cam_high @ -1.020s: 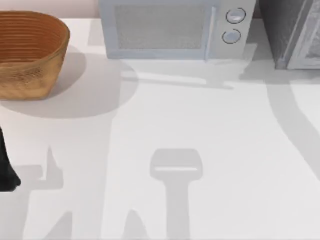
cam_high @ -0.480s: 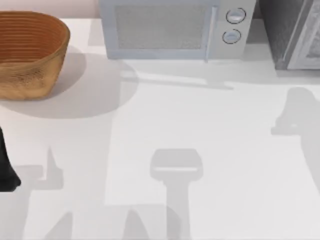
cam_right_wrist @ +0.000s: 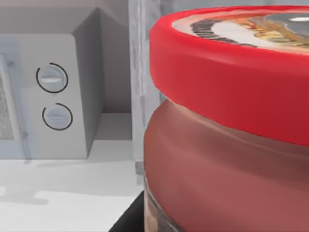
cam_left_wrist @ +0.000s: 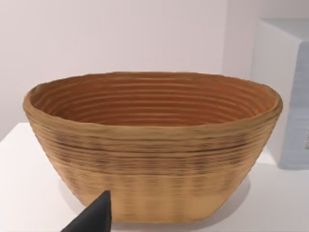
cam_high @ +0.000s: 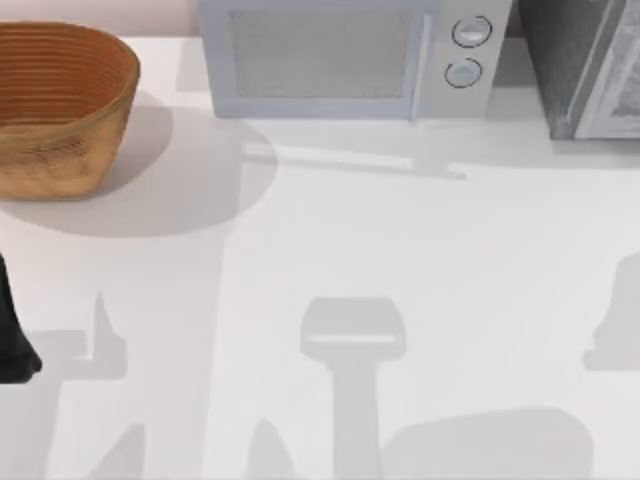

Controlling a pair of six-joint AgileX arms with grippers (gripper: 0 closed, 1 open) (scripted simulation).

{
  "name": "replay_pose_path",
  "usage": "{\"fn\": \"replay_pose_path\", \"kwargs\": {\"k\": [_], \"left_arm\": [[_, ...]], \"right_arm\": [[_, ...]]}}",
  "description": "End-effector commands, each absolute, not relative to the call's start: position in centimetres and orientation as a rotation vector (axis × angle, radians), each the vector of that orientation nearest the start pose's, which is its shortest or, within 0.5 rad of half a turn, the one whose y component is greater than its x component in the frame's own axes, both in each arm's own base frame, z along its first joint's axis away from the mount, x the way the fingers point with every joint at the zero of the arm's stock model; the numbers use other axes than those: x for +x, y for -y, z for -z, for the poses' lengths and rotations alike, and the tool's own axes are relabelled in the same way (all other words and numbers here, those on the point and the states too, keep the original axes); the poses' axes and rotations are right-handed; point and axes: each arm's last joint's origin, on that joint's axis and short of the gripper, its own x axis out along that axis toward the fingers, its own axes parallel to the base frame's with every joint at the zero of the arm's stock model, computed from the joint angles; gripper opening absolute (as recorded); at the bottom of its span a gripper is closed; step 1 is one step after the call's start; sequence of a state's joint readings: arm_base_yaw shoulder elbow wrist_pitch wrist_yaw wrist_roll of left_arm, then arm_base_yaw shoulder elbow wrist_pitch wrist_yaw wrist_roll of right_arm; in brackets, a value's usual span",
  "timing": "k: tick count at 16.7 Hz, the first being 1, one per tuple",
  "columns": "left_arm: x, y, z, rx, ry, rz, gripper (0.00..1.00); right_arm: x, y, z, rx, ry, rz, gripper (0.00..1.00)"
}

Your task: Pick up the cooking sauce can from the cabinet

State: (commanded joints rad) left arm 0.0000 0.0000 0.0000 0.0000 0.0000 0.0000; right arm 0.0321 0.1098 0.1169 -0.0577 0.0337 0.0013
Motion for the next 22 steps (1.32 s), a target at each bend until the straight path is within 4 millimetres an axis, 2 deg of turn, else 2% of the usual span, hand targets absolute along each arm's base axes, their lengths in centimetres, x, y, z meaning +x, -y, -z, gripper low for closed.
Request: {"fn": "replay_pose_path", "kwargs": {"k": [2,4,10,14,17,19,22], "left_arm": [[10.6,0.1,-16.0,0.000,0.000,0.000,1.00],[10.6,0.1,-16.0,0.000,0.000,0.000,1.00],[10.6,0.1,-16.0,0.000,0.000,0.000,1.00],[10.6,0.1,-16.0,0.000,0.000,0.000,1.00],[10.6,0.1,-16.0,0.000,0.000,0.000,1.00],[10.6,0.1,-16.0,0.000,0.000,0.000,1.00],[10.6,0.1,-16.0,0.000,0.000,0.000,1.00]], "right_arm": [[10.6,0.0,-16.8,0.000,-0.018,0.000,0.00],[10.6,0.1,-16.1,0.000,-0.001,0.000,0.00],[10.6,0.1,-15.9,0.002,-0.008,-0.002,0.00],[11.0,-0.1,-17.7,0.001,0.036,-0.054,0.00],[12.3,-0.2,-19.9,-0.004,0.071,-0.130,0.00],[14.0,-0.3,-21.2,-0.009,0.079,-0.192,0.00],[17.6,-0.3,-22.2,-0.014,0.068,-0.295,0.00]]}}
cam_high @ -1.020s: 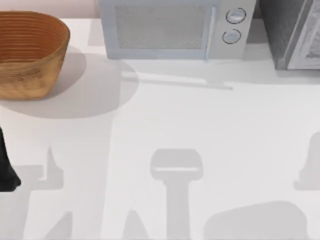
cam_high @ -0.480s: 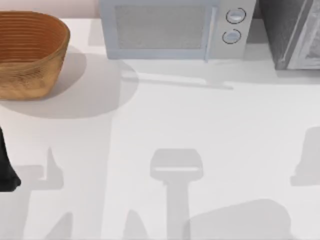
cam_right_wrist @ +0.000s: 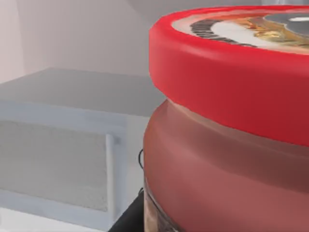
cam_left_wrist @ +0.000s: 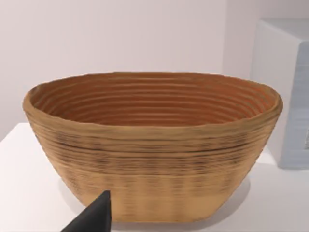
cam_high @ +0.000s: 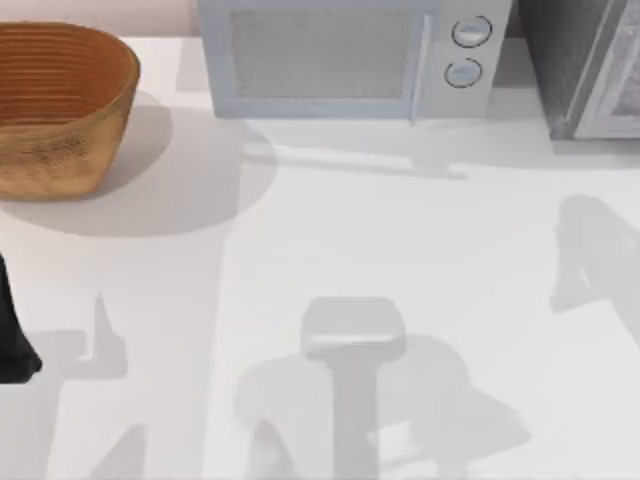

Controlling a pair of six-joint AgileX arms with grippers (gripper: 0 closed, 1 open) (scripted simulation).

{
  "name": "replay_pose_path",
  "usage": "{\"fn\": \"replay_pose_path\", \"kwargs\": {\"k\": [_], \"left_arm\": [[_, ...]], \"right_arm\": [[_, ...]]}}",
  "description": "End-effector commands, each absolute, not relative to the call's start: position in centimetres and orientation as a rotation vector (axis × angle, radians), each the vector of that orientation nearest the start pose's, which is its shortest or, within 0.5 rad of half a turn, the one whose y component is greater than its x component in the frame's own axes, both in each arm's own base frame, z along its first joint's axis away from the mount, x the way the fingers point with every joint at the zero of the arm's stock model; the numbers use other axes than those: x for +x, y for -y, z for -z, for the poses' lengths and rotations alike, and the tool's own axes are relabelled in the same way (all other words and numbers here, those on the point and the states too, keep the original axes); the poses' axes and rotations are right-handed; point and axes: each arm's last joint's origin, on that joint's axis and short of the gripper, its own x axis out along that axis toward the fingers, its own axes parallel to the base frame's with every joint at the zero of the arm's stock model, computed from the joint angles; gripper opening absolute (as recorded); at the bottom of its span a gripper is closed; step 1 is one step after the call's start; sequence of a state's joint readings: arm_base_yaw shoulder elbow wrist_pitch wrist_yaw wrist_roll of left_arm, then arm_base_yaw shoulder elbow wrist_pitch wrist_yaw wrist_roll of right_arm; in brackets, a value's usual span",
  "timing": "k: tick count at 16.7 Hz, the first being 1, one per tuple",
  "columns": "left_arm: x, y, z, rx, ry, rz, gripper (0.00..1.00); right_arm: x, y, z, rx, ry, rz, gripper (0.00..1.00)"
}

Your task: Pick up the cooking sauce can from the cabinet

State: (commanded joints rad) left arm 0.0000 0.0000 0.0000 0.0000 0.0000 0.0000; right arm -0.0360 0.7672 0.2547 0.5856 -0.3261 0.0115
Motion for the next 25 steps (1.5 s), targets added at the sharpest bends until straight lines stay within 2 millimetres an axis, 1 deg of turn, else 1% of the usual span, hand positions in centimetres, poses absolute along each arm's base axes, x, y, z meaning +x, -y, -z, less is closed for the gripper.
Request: {"fn": "replay_pose_path", "kwargs": {"k": [2,5,8,11,14,16,18,23,25], "left_arm": [[10.6,0.1,-16.0,0.000,0.000,0.000,1.00],[10.6,0.1,-16.0,0.000,0.000,0.000,1.00],[10.6,0.1,-16.0,0.000,0.000,0.000,1.00],[10.6,0.1,-16.0,0.000,0.000,0.000,1.00],[10.6,0.1,-16.0,0.000,0.000,0.000,1.00],[10.6,0.1,-16.0,0.000,0.000,0.000,1.00],[10.6,0.1,-16.0,0.000,0.000,0.000,1.00],[10.6,0.1,-16.0,0.000,0.000,0.000,1.00],[10.6,0.1,-16.0,0.000,0.000,0.000,1.00]], "right_arm": [[20.5,-0.2,-21.9,-0.014,0.051,-0.369,0.00],[25.1,0.0,-19.9,-0.008,0.021,-0.481,0.00],[28.9,0.4,-16.5,-0.001,-0.003,-0.585,0.00],[31.4,0.7,-12.7,0.005,-0.013,-0.672,0.00],[32.7,0.9,-9.8,0.003,-0.009,-0.734,0.00],[33.1,0.9,-8.8,0.000,-0.003,-0.757,0.00],[33.2,0.9,-8.4,-0.001,-0.001,-0.764,0.00],[33.2,0.7,-8.4,0.002,-0.005,-0.768,0.00],[33.9,0.2,-8.2,-0.003,0.003,-0.769,0.00]]}}
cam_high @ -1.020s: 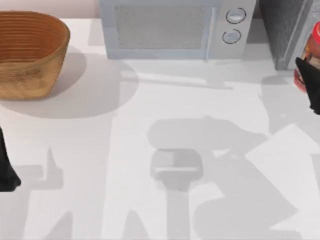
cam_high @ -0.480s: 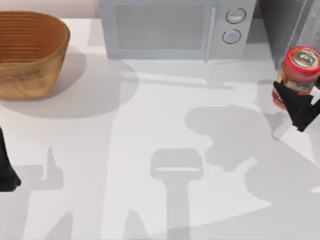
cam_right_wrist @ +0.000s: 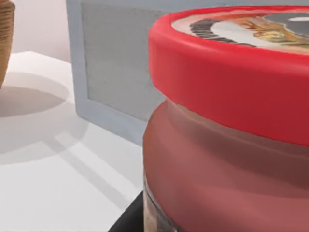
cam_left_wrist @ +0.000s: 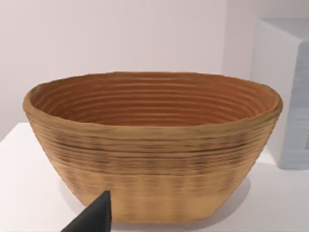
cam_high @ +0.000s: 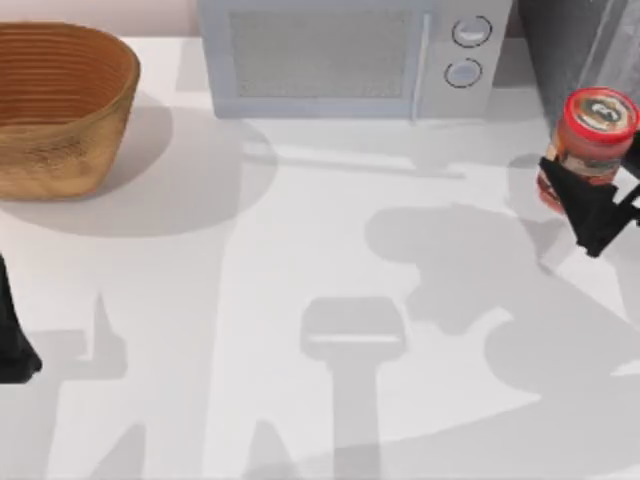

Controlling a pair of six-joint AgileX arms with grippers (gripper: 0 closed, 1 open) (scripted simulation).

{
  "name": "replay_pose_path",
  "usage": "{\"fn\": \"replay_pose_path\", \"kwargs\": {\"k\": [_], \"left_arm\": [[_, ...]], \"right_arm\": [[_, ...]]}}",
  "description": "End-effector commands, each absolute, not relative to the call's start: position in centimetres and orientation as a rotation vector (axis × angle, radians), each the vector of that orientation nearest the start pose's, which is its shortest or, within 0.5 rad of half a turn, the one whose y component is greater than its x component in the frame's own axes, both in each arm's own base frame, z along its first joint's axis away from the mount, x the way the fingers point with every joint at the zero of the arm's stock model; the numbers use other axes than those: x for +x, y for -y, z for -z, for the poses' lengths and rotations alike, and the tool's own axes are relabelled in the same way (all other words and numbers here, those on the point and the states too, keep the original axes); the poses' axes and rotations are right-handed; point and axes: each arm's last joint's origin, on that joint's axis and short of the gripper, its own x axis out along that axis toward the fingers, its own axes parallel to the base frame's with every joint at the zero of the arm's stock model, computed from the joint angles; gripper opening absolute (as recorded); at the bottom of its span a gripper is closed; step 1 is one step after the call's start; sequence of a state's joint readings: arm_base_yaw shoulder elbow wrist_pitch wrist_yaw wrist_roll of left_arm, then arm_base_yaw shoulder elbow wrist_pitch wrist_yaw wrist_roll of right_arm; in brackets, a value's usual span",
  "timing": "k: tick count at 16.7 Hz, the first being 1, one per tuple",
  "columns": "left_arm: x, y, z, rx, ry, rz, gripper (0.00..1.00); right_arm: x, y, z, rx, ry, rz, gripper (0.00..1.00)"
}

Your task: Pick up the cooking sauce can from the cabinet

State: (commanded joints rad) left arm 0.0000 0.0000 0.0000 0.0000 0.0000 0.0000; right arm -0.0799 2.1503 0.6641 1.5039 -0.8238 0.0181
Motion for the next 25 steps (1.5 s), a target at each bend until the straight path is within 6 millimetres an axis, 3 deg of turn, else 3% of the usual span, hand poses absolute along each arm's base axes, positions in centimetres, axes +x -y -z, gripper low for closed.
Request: {"fn": "replay_pose_path", "kwargs": {"k": [6,11,24,25], "left_arm": [[10.6,0.1,-16.0,0.000,0.000,0.000,1.00],[10.6,0.1,-16.0,0.000,0.000,0.000,1.00],[10.6,0.1,-16.0,0.000,0.000,0.000,1.00],[10.6,0.1,-16.0,0.000,0.000,0.000,1.00]], "right_arm": [[37.0,-2.8,-6.2,-0.001,0.001,-0.765,0.00],[37.4,-3.2,-5.8,-0.001,-0.001,-0.764,0.00],[37.4,-3.2,-5.8,-0.001,-0.001,-0.764,0.98],[37.4,-3.2,-5.8,-0.001,-0.001,-0.764,1.00]]}}
